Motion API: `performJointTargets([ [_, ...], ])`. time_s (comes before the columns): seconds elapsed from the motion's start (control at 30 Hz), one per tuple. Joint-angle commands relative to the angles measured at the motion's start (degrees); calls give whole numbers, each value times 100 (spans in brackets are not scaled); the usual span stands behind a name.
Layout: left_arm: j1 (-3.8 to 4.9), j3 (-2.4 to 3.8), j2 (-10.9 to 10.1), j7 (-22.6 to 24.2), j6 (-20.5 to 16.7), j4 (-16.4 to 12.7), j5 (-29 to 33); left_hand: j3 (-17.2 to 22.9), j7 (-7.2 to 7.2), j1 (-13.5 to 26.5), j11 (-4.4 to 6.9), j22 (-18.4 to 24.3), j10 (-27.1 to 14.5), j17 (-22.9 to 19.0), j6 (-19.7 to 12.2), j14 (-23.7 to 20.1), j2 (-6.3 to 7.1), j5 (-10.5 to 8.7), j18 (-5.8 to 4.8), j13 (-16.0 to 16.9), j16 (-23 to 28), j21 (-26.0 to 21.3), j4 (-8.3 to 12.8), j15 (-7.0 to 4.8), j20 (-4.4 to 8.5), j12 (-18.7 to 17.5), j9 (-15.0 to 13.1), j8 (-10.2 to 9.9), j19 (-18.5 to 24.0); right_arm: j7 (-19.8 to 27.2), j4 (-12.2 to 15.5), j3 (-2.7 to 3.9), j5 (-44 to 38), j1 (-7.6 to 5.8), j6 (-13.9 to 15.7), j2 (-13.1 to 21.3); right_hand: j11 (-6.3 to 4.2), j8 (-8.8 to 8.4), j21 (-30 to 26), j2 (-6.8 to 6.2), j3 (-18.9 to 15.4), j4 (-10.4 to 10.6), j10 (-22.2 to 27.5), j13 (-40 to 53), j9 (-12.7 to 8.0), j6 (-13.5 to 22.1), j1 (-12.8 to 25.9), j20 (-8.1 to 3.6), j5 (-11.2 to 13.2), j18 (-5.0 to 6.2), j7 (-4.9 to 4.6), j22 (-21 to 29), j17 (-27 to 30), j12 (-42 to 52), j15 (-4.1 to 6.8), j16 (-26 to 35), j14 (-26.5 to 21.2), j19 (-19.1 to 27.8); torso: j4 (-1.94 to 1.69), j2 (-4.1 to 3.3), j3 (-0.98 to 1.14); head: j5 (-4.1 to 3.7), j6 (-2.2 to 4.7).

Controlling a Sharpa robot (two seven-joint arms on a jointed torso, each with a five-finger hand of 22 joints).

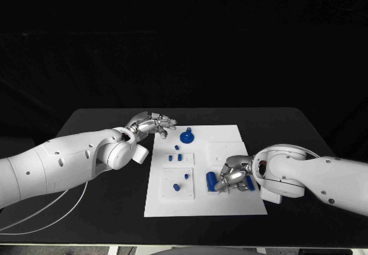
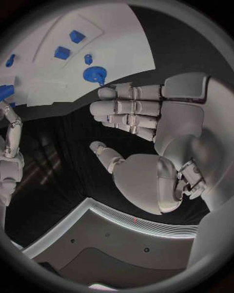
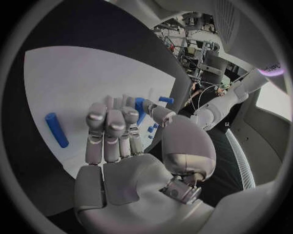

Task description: Assemble the parts on the task board

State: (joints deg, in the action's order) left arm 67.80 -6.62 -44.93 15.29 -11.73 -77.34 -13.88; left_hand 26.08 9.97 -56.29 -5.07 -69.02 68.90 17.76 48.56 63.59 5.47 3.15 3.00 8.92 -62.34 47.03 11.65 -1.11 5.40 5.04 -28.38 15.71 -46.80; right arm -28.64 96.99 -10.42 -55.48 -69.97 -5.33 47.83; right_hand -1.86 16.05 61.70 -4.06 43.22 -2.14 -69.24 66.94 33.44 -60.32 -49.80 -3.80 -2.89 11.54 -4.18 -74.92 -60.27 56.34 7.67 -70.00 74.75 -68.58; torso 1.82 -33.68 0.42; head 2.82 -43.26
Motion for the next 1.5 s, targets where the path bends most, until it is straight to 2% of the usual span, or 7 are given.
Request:
performJointTargets([
  [0.03,-1,4,4,34,65,-13,35,-36,-8,0,-33,-9,-9,9,-31,12,-53,17,48,-8,31,-37,-1,11,117,10,10,23,-16,-36,-14,-3,-83,8,-104,11,-9,-6,49,27,245,-44,-43,12,3,-53,22,38,8,346,-25,-62,-9,-18,19,25,21,-20,8,2,4,3,-8],
  [0.2,-1,4,4,31,65,-12,35,-36,-8,-3,-33,-10,-9,10,-31,12,-52,17,48,-8,32,-38,1,11,117,10,10,24,-16,-28,-5,-3,-27,8,-193,13,-4,-6,63,-12,323,-86,-46,16,13,-49,131,53,9,346,-30,-66,-10,-18,13,26,26,-28,10,0,5,2,-12],
  [0.5,-1,4,5,25,67,-8,34,-36,-9,-6,-33,-11,-9,11,-31,11,-51,17,49,-8,32,-40,4,11,118,10,11,24,-16,8,-5,-3,40,9,-211,25,8,-3,90,-514,-229,-340,-45,27,34,-34,497,75,8,346,-41,-67,-10,-15,2,28,36,-47,6,1,4,-7,-13],
  [0.7,-1,4,0,24,67,-6,34,-36,-9,-9,-33,-12,-10,12,-32,12,-51,18,49,-9,33,-41,6,10,118,10,12,24,-16,27,1,-3,51,9,-218,47,-5,-1,68,-667,-495,-466,-41,29,52,-23,539,47,7,346,-29,-47,-8,-23,17,38,34,-43,3,0,3,-8,-18],
  [0.97,-1,4,-1,22,64,-6,33,-35,-9,-12,-33,-13,-10,13,-32,12,-52,18,49,-9,34,-42,8,10,118,10,13,24,-16,54,19,-3,50,10,-207,93,-10,0,53,-709,-571,-541,-42,30,62,-21,470,26,4,346,-24,-32,-6,-29,23,44,36,-47,3,0,2,-4,-23],
  [1.23,0,4,2,21,60,-3,29,-36,-9,-15,-33,-15,-10,14,-33,12,-52,18,49,-9,34,-43,10,10,118,10,14,25,-17,354,85,4,14,7,189,301,-6,-17,31,-546,-567,-628,-42,28,63,1,329,11,-6,346,-29,-16,0,-40,21,59,37,-48,7,2,5,-4,-2],
  [1.5,0,4,11,23,58,4,29,-38,-9,-13,-33,-16,-8,15,-32,12,-50,17,48,-8,35,-44,10,10,117,11,15,26,-17,491,-44,138,-149,-167,306,655,29,-77,20,-596,-563,-697,-66,50,74,136,206,7,-10,346,-68,-3,2,-4,-5,65,51,-69,9,3,8,-39,39],
])
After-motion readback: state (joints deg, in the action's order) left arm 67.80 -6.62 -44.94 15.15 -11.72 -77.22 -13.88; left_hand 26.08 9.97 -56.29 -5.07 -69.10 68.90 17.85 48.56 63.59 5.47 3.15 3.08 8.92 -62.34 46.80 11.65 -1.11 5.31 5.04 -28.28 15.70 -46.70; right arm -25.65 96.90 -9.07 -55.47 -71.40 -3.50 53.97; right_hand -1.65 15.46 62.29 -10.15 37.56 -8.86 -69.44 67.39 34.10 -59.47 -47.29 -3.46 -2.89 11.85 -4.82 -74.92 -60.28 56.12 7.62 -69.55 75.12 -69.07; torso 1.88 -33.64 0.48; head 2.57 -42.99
